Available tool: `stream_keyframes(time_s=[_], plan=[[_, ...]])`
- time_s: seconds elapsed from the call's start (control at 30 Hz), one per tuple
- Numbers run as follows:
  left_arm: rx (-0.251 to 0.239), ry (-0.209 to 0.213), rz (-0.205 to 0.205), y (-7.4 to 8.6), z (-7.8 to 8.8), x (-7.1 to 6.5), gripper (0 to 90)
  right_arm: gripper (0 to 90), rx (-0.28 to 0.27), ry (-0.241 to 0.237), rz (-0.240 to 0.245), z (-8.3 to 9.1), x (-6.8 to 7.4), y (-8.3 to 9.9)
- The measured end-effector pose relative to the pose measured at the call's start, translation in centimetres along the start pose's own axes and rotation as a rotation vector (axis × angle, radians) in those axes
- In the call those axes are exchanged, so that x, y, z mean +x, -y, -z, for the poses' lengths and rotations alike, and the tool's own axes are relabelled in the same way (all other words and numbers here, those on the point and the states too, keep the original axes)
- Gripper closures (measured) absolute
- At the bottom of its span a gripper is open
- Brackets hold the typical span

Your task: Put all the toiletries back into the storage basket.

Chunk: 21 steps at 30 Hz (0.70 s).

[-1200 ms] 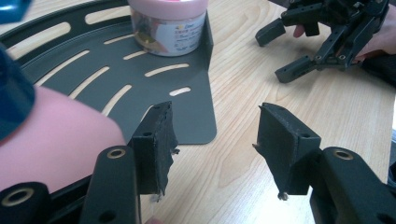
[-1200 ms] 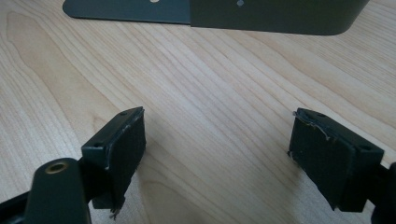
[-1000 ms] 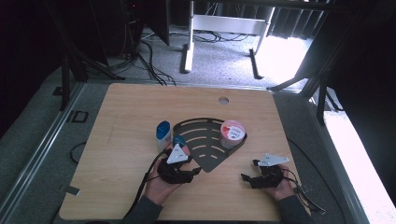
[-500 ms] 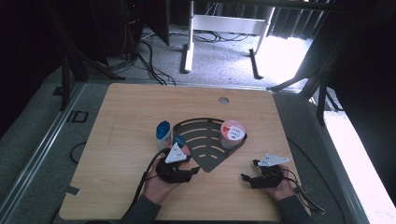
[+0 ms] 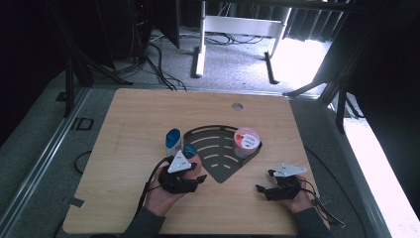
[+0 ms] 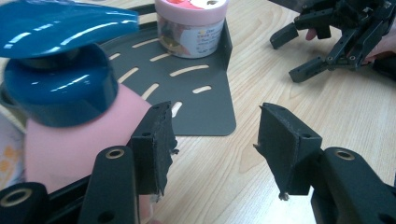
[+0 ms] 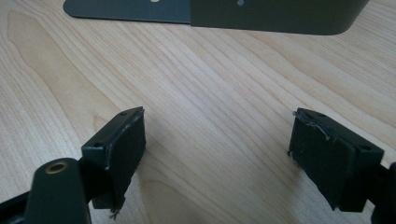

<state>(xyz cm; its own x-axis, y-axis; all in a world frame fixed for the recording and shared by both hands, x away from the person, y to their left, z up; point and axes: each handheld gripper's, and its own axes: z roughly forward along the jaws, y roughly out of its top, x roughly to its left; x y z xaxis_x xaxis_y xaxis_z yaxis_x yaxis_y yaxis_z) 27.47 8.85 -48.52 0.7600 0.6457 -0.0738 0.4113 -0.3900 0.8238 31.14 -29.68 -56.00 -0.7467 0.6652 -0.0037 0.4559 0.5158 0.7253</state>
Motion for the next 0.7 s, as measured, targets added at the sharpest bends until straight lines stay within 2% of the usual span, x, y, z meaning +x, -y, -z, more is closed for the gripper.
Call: stream_keyframes(time_s=[0.33,0.5,0.6,0.7], plan=[[-0.017,-0.059,0.011,0.1,1.2,0.4,40.9,18.3,0.000,-0.001,0.000,0.0,0.0,0.0],[-0.028,-0.110,0.024,0.5,2.0,0.8,37.5,18.2,0.000,0.000,-0.001,0.1,0.0,0.1],[-0.038,-0.128,0.040,0.5,2.1,1.2,35.5,18.2,0.000,0.000,-0.001,0.1,0.0,0.1],[-0.031,-0.145,0.034,0.4,2.0,1.6,34.9,18.2,0.001,0.000,-0.001,0.1,0.0,0.1]])
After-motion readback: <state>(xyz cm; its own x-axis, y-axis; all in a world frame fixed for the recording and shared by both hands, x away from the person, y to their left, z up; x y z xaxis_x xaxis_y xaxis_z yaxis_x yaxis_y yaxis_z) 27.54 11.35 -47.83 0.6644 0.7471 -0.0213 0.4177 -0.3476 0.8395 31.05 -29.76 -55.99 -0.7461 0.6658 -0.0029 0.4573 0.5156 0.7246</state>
